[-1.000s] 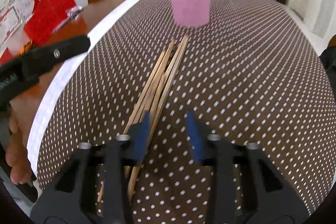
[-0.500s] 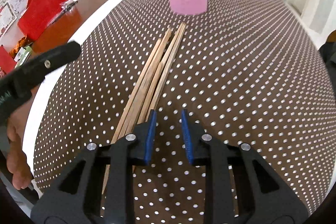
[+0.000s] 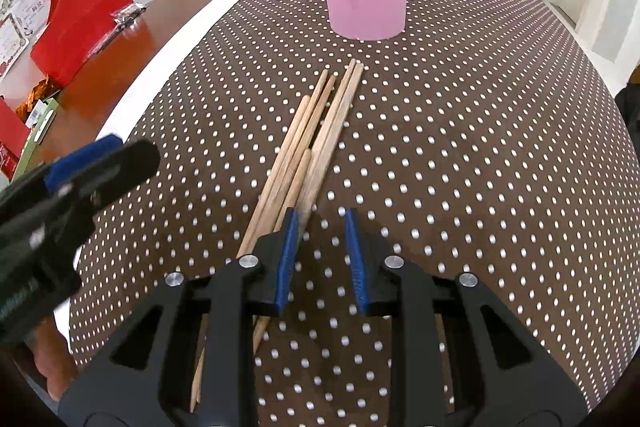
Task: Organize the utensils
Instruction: 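Lower the left gripper onto a chopstick and close while the right gripper grasps another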
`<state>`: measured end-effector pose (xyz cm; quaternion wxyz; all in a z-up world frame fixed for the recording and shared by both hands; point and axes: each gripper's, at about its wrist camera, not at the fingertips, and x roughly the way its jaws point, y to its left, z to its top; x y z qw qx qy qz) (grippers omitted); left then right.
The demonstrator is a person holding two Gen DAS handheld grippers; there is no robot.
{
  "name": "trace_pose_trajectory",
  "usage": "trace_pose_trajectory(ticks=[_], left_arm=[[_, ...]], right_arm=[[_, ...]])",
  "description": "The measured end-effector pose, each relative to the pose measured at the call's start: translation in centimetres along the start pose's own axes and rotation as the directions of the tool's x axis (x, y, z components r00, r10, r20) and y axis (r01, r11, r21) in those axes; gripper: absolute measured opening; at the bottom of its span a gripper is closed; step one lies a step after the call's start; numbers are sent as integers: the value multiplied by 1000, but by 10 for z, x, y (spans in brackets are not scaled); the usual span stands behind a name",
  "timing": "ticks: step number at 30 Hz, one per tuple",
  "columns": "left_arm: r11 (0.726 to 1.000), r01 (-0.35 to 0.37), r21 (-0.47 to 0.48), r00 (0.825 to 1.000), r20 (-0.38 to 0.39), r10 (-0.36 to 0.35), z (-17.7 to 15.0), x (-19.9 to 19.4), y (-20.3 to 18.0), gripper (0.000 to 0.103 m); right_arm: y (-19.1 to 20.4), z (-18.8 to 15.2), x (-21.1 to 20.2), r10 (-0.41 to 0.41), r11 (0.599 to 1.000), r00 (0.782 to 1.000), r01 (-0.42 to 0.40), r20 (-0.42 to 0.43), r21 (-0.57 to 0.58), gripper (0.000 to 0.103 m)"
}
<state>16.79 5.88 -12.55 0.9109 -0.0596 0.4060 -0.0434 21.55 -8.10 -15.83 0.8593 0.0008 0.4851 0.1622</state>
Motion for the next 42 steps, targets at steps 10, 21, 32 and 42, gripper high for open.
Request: trace_pose_trajectory(ticks=[10,21,32,42], left_arm=[[999,34,23,997,-72,-32,-1,16,-4,50],[995,3,103,977,-212,19,-3,57,-28,50],[997,54,54,975,-218,-41,13,58,-26,50],[996,10,91,965,-261,14,14,72,-36,50]], right_arm=[[-9,17,10,-55,998,998,55,-23,-17,25],[-34,17,6,-3,999,999,5,-40,34,25],[-52,9,-5,60,995,998,-57,-36,77,25],[-54,11,-5,83,991,996,-78,-38,112,25]])
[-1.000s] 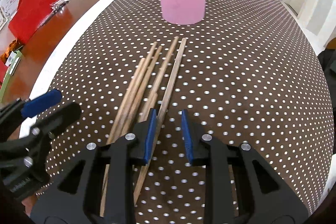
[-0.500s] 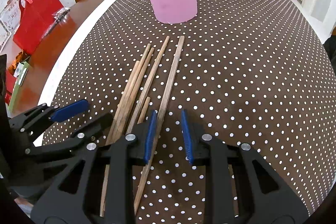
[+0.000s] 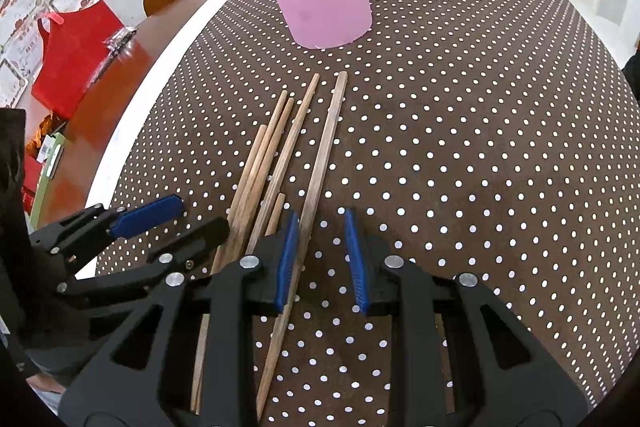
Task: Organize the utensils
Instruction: 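Lower the left gripper onto a chopstick and close while the right gripper grasps another, then lift both grippers' chopsticks up above the pink cup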
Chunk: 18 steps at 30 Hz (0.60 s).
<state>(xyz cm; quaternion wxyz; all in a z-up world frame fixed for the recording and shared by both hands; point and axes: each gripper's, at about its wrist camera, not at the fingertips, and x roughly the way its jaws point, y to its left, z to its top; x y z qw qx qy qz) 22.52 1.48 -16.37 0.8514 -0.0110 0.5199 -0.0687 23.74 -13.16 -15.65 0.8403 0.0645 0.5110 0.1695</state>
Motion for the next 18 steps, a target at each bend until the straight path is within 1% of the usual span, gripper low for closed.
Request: trace_pose_trajectory(ticks=[3,6,8,11,12,14,15,17,18], left_arm=[[1000,-5,4,1000,-8,5,3,1,-1,50],[999,-21,50,1000,-4,22,5,3,-4,50],[998,-30,57,1000,-5,30,5,4,-5,50],[992,-91,92,996,-4,91,8,8,-14,50],[992,-96,88,995,-8,97,9,9,-15,50],[994,-82,79,996,-13,83,10,8,-13,49],[994,-81,79,997,-10,82,10,8,-11,46],[995,-86,59,996,-6,87,11,7,-5,29],[995,-87,46,996,-5,88,13,7,-2,24]], right_arm=[[-2,1,0,2,1000,1000,-2,-4,12,25],[-10,4,0,24,999,1000,-24,-11,36,25],[-13,5,-1,33,999,999,-32,-15,44,25],[-16,7,0,46,997,999,-45,-16,68,25],[-19,8,0,49,996,999,-47,-18,75,25],[-19,10,1,48,996,999,-45,-26,80,25],[-19,12,1,43,996,999,-41,-31,81,25],[-14,18,3,21,997,999,-18,-43,72,25],[-10,21,4,14,998,999,-10,-49,66,25]])
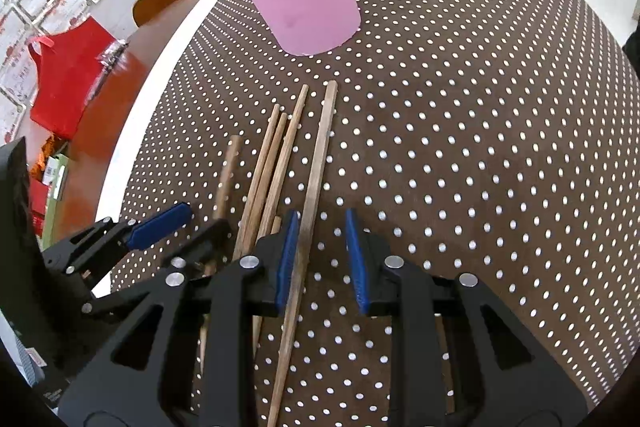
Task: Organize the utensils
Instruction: 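Lift both grippers' chopsticks up above the pink cup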
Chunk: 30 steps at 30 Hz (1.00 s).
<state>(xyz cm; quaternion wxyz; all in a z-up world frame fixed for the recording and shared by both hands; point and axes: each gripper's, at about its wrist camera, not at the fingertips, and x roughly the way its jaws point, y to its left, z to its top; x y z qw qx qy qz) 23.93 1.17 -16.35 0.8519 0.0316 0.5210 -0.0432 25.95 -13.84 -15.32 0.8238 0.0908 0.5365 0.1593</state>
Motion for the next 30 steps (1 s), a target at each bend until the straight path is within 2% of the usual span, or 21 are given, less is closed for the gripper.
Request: trace_pose_trajectory(ticks=[2,7,8,9,10,15,18,21,25,27,28,30], left_arm=[[1000,1,-28,1000,0,-1,2,1,8,10],[996,34,-87,999,16,-33,6,6,18,6],[994,45,-101,999,22,-43,7,7,19,6],[992,56,-113,998,27,-54,7,7,21,6],[990,72,-124,997,32,-69,8,7,23,5],[978,132,-161,987,109,-115,9,-4,30,5],[967,184,-175,972,177,-153,12,-20,34,5],[962,221,-162,949,262,-174,15,-41,33,5],[953,276,-126,891,406,-204,19,-72,31,5],[954,286,-90,837,508,-203,20,-91,27,5],[954,289,-80,817,540,-203,22,-97,27,5],[952,301,-48,764,609,-211,25,-109,23,5]], right_arm=[[10,6,5,-25,1000,1000,24,-16,-17,25],[34,16,17,-134,987,990,131,-35,-89,24],[39,17,19,-160,982,986,156,-33,-111,21],[43,18,21,-186,975,982,182,-26,-126,13],[45,18,22,-192,974,981,188,-20,-129,9],[37,17,14,-137,985,989,141,50,-101,7],[32,14,0,-88,991,991,98,99,-93,7],[28,13,-21,-27,995,986,43,167,-94,7],[30,14,-52,54,993,962,-24,267,-114,7],[28,12,-70,84,991,942,-44,326,-129,7],[30,9,-81,102,989,927,-56,362,-134,7],[29,11,-97,131,987,900,-79,415,-140,7]])
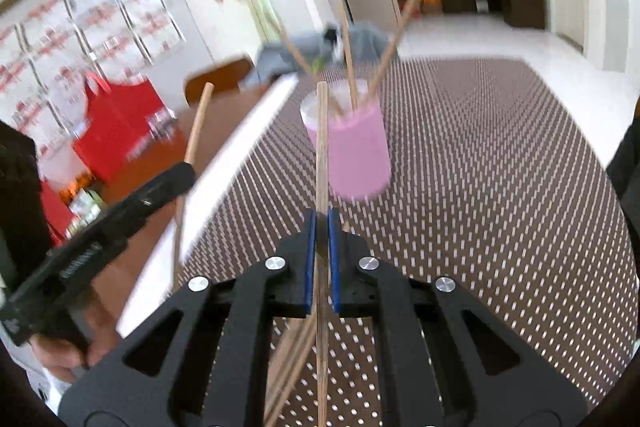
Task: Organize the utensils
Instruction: 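Lift both grippers' chopsticks up above the pink cup, then drop the left gripper's chopstick into the pink cup while the right gripper drops its own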
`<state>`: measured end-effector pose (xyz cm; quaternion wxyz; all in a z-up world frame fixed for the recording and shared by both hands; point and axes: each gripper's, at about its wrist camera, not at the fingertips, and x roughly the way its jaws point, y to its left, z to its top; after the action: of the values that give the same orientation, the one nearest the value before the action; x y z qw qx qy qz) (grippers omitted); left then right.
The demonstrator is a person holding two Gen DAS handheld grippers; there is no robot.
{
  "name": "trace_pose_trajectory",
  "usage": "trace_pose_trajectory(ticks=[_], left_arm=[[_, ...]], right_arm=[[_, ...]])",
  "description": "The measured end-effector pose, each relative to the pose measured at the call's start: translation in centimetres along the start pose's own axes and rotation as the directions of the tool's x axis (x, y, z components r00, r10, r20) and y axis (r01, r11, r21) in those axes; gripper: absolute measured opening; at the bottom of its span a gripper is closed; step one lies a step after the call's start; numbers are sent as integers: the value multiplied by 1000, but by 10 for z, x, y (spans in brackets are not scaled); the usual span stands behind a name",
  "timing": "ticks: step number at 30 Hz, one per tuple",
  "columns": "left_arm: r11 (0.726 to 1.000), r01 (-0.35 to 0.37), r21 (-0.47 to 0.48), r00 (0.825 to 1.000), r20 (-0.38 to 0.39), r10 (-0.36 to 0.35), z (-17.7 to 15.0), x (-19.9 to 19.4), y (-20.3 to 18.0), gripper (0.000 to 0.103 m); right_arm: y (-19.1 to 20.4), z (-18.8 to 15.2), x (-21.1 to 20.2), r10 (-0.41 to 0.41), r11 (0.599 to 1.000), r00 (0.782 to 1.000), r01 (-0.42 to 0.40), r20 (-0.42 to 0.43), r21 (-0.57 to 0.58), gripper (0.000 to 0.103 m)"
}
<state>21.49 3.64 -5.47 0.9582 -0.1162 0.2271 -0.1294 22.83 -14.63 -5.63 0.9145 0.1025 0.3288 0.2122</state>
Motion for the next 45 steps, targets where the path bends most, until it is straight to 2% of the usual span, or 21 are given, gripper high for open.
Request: trace_pose_trajectory(ticks=[4,7,11,15,18,22,31,33,37,39,45], left_arm=[[999,11,38,991,136,-16,15,-4,-11,5],[998,8,55,973,228,-21,29,-2,-16,5],[997,14,70,944,328,-36,46,4,-23,5],[997,9,72,906,421,-39,62,14,-27,5],[997,-10,70,880,475,-24,72,24,-30,5],[998,-24,52,860,511,-6,83,48,-26,5],[996,-77,38,819,573,41,92,89,-25,6],[996,-82,23,814,578,54,93,97,-22,6],[996,-90,2,814,577,73,92,108,-18,6],[996,-89,0,825,561,74,88,114,-15,6],[995,-99,9,853,516,80,76,119,-9,6]], right_arm=[[-8,20,-31,29,1000,990,-29,134,-4,7],[-11,38,-41,41,999,974,-39,224,-15,7],[-12,54,-39,30,999,945,-19,325,-38,7],[-15,68,-32,16,999,909,-1,417,-37,7],[-16,81,-24,14,999,874,3,486,-34,7],[-12,96,-8,2,999,829,22,559,-38,7],[-14,112,20,-21,998,774,57,633,-37,7],[-16,112,23,-26,998,761,58,648,-29,7],[-20,114,31,-28,998,749,58,662,-23,7],[-22,113,37,-29,998,749,62,662,-26,7],[-26,106,48,-21,999,767,46,641,-22,7]])
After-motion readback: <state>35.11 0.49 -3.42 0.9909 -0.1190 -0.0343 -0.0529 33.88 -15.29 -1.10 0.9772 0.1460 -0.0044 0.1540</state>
